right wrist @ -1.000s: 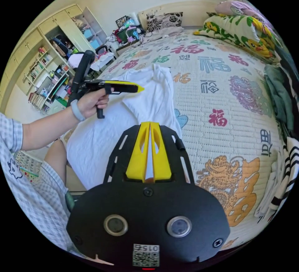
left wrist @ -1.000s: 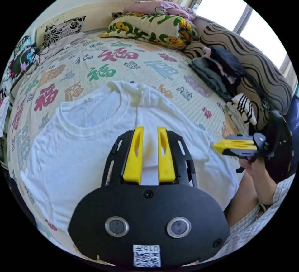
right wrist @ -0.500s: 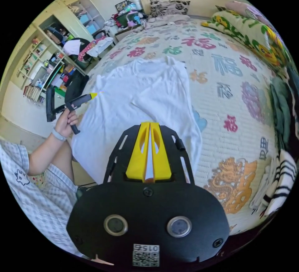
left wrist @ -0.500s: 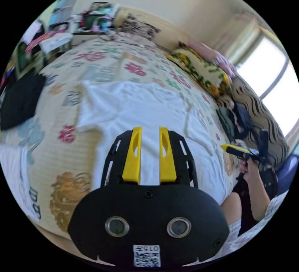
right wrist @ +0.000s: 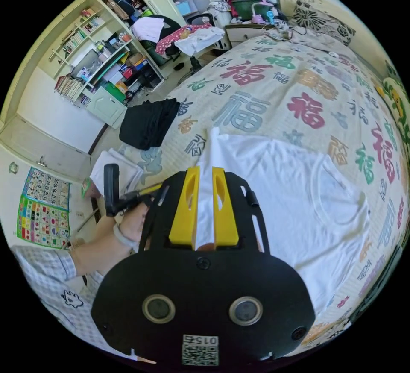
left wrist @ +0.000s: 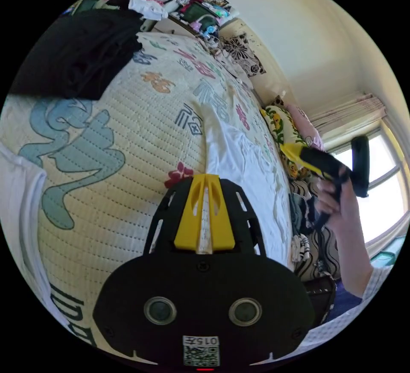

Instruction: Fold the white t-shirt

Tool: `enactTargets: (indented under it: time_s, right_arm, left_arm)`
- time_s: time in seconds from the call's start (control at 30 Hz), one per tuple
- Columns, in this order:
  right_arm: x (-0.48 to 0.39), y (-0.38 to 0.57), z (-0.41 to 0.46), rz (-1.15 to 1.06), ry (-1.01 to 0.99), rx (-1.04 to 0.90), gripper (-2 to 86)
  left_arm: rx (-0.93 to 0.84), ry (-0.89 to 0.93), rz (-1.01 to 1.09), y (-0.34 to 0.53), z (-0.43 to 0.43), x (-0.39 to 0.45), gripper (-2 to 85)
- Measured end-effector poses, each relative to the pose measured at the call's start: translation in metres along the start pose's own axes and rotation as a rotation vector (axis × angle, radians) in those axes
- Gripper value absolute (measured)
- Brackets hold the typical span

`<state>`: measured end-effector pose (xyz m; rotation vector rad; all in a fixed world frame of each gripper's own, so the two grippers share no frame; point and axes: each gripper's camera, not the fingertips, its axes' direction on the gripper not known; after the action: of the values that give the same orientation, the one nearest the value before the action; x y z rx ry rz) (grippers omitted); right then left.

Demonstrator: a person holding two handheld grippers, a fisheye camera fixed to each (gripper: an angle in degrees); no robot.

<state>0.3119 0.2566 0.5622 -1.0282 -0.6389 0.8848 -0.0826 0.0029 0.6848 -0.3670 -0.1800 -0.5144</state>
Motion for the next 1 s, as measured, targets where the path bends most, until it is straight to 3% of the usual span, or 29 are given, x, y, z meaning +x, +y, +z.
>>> enactTargets:
  time_s: [0.17, 0.43, 0.5, 0.6, 0.83, 1.0]
  right_arm:
    - [-0.038, -0.095, 0.061, -0.067, 0.114, -0.149, 8.5]
    - [-0.062, -0.156, 0.127, -0.056, 0.324, -0.381, 6.2]
    - [-0.063, -0.160, 0.121, -0.056, 0.351, -0.365, 0.9]
    - [-0.057, -0.161, 0.096, -0.062, 0.286, -0.309, -0.4]
    - [0.011, -0.104, -0.037, 0.126, -0.017, 0.070, -0.7]
    - [0.077, -0.028, -0.084, 0.311, -0.063, 0.155, 0.1]
  left_arm:
    - [0.027, 0.074, -0.042, 0.011, -0.011, -0.034, -0.7]
    - [0.056, 0.068, -0.013, 0.013, -0.030, -0.051, -0.9]
    - [0.066, 0.056, 0.012, 0.008, -0.035, -0.049, -0.9]
    - [0.085, 0.032, 0.094, 0.003, -0.046, -0.033, -0.9]
    - [0.097, 0.015, 0.350, -0.006, -0.053, 0.039, -0.8]
    - [-0.079, -0.028, 0.561, 0.006, -0.005, 0.105, -0.1]
